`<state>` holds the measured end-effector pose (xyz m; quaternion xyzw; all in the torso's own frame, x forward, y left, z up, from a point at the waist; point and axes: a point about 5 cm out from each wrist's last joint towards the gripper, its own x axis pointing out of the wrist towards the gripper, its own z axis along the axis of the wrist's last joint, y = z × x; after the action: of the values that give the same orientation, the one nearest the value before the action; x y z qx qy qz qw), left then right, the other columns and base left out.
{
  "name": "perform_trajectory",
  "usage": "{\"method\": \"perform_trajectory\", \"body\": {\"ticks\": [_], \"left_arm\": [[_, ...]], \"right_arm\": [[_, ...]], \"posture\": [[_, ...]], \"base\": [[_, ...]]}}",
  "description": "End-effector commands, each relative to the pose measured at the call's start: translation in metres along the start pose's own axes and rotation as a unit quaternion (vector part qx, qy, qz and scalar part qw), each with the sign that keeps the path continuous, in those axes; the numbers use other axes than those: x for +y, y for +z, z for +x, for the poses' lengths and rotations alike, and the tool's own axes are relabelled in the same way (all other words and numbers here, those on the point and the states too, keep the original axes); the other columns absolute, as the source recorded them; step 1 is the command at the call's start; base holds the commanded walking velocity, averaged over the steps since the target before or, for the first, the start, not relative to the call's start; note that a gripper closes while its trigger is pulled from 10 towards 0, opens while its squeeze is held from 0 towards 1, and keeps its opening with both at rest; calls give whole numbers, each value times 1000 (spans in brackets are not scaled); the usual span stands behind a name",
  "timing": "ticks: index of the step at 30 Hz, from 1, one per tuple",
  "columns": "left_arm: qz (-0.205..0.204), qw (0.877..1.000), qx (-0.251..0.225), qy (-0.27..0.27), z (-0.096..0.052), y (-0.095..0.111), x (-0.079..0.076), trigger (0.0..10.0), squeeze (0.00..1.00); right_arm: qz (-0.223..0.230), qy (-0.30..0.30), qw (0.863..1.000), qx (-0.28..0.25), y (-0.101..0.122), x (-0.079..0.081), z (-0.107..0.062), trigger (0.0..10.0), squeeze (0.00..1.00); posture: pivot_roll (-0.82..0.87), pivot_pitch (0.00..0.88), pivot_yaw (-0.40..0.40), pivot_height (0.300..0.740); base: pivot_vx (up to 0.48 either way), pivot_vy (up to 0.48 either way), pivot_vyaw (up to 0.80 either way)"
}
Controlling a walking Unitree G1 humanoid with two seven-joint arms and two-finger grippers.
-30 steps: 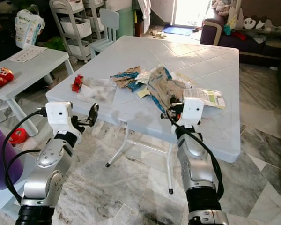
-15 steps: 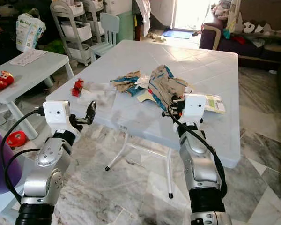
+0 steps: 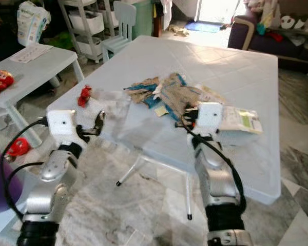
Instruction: Picking trash to rubbish bin
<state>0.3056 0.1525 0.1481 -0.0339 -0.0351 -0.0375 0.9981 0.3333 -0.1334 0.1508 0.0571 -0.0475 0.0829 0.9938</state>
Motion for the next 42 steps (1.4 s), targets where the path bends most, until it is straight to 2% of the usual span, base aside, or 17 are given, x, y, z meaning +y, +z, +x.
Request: {"method": "perform_trajectory", "body": {"ticks": [1,22,25,28,29,32,34,38,40,42], "left_arm": [[1,1000,0,-10,1,-1,-8,10000,0],[3,1000,16,2,-1,-7,-5,10000,0],[14,999,13,38,1,-6,2,10000,0],[51,993,26,104,1,-9,18,10000,0],[51,993,26,104,1,-9,18,10000,0],[52,985,58,154,-1,-18,33,10000,0],[42,983,72,162,-1,-23,37,10000,0],[53,981,84,167,1,-27,37,10000,0],[58,977,93,182,1,-30,40,10000,0],[46,971,109,205,0,-34,44,10000,0]], "right_arm": [[-7,-9,1000,-5,4,-8,0,0,0],[-6,-11,1000,4,0,-10,-2,0,0],[-5,-10,1000,5,0,-9,-3,0,0],[-5,-11,1000,7,-1,-10,-4,0,0],[-5,-11,1000,7,-1,-10,-4,0,0],[-5,-14,1000,8,-1,-12,-5,0,0],[-6,-15,1000,8,-1,-12,-6,0,0],[-8,-16,1000,11,-2,-14,-7,0,0],[-9,-16,1000,12,-2,-15,-8,0,0],[-11,-17,1000,14,-2,-17,-10,0,0]], "posture": [[50,0,-7,740],[47,0,-8,740],[45,0,-8,740],[40,0,-7,740],[40,0,-7,740],[37,0,-8,740],[32,0,-8,740],[27,0,-11,740],[21,0,-11,740],[17,0,-11,740]], "base": [[326,0,0],[433,0,0],[0,0,0],[0,0,0],[0,0,0],[0,0,0],[0,0,0],[0,0,0],[0,0,0],[0,0,0]]}}
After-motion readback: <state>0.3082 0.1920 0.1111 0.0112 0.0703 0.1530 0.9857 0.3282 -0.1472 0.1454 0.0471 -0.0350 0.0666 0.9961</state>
